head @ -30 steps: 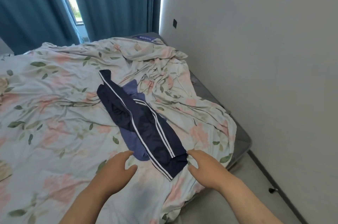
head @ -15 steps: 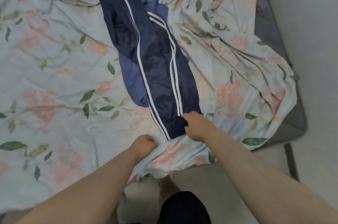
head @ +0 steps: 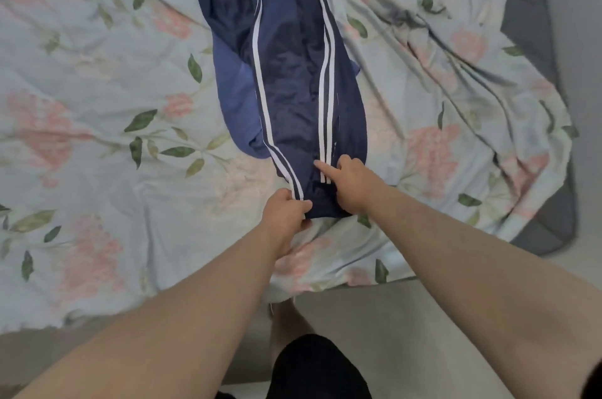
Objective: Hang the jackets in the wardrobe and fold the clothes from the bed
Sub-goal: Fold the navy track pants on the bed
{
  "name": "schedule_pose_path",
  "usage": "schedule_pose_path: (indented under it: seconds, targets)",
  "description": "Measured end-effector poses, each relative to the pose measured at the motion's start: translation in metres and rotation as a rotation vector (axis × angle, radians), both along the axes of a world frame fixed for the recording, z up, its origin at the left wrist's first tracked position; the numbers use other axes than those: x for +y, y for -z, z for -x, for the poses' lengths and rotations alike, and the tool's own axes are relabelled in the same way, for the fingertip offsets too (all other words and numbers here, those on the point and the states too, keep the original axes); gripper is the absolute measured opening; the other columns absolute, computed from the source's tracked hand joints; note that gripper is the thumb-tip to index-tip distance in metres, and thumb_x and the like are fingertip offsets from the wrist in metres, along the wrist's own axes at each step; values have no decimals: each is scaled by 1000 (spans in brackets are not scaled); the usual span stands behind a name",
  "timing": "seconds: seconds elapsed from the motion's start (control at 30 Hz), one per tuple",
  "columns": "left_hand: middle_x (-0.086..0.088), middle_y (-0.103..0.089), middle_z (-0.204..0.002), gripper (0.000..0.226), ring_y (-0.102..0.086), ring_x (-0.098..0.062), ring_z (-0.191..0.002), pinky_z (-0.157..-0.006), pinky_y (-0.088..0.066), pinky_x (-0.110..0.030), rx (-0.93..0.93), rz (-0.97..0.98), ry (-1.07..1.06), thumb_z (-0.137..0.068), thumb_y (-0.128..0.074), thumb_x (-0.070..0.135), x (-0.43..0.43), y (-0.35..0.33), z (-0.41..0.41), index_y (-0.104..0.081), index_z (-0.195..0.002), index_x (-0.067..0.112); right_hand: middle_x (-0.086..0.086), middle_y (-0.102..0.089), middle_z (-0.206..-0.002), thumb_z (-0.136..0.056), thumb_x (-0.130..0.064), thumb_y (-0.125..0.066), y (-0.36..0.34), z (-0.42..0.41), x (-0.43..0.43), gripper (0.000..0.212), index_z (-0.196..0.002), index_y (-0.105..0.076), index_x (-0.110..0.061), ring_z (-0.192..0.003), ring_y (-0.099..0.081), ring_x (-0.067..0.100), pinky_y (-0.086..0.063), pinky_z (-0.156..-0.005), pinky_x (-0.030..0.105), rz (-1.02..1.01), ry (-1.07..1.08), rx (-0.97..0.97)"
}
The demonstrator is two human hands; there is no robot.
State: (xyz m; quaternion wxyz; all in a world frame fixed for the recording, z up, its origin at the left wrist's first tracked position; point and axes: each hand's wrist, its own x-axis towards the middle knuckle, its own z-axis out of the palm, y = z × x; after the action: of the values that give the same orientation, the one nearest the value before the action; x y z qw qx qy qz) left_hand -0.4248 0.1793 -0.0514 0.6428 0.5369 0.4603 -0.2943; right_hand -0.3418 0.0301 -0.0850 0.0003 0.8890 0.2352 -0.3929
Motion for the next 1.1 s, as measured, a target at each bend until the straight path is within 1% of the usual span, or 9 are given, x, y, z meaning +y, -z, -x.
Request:
schedule_pose_path:
  seconds: [0.1, 0.23, 0.37, 0.47, 0.57, 0.73, 0.93, 1.03, 1.1]
  targets:
    - [-6, -64, -92, 24, -64, -18, -78, -72, -59, -38, -174, 1, 105, -86, -56, -6, 11, -41, -6, -57, -93, 16, 9, -31, -130, -87, -13, -60, -17, 2, 16, 69, -149, -33, -29, -107, -45, 31, -47, -94, 41, -91, 2, 52]
    - [-8, -71, -99, 39, -68, -19, -81, -72, -60, -36, -344, 8, 96, -86, -50, -9, 50, -106, 7, -59, -107, 22, 12, -41, -137, -87, -21, -66, -73, 9, 46, 26, -110, -66, -12, -108, -47, 34, -45, -95, 41, -247, -154, -61]
    - [5, -67, -68, 67, -62, -10, -61, -58, -57, -26, -492, -188, -108, -85, -51, -5, 130, -187, 15, -53, -114, 56, 0, -61, -88, -82, -19, -73, -170, 16, 72, 21, -73, -55, -18, -79, -56, 24, -48, -75, 41, -590, 181, -196]
    - [1, -73, -81, 51, -69, -11, -70, -58, -56, -25, -643, -200, -229, -88, -47, -6, 195, -256, 7, -76, -88, 36, -13, -61, -77, -87, -24, -70, -259, 7, 86, 17, -79, -57, -31, -76, -57, 3, -45, -65, 16, -746, 575, -252]
    - [4, -70, -77, 47, -67, -12, -72, -64, -59, -27, -830, -154, -302, -90, -44, -13, 243, -331, -3, -74, -75, 20, -28, -61, -87, -90, -18, -67, -357, -4, 113, 28, -92, -60, -45, -84, -57, -15, -39, -69, 1, -871, 621, -314]
    - [2, -69, -76, 45, -66, -13, -71, -71, -59, -26, -1125, -167, -242, -76, -43, -23, 294, -465, -12, -61, -96, 13, -7, -72, -84, -88, 2, -63, -514, -16, 170, 27, -86, -73, -23, -76, -65, 3, -52, -77, 18, -1054, 657, -299]
    - [15, -65, -64, 34, -55, 2, -51, -50, -43, -8, -1416, -706, -65, -79, -70, -9, 354, -607, -7, -69, -82, 25, 24, -70, -96, -87, 11, -58, -665, -7, 224, 17, -100, -68, 10, -87, -69, 26, -60, -79, 27, -1454, 893, -15]
    - [14, -64, -59, 23, -53, 4, -50, -50, -41, -8, -1531, -887, -72, -85, -71, 11, 384, -667, 0, -72, -77, 33, 16, -74, -102, -84, 0, -68, -719, 8, 241, 21, -104, -70, 3, -99, -71, 22, -57, -87, 26, -1585, 718, 32]
    - [4, -70, -69, 4, -59, -2, -60, -61, -50, -23, -1565, -909, -123, -81, -69, 33, 399, -700, 6, -73, -80, 33, 2, -76, -99, -78, -7, -77, -742, 19, 249, 27, -105, -73, -12, -96, -72, 14, -54, -84, 20, -1511, 575, -212]
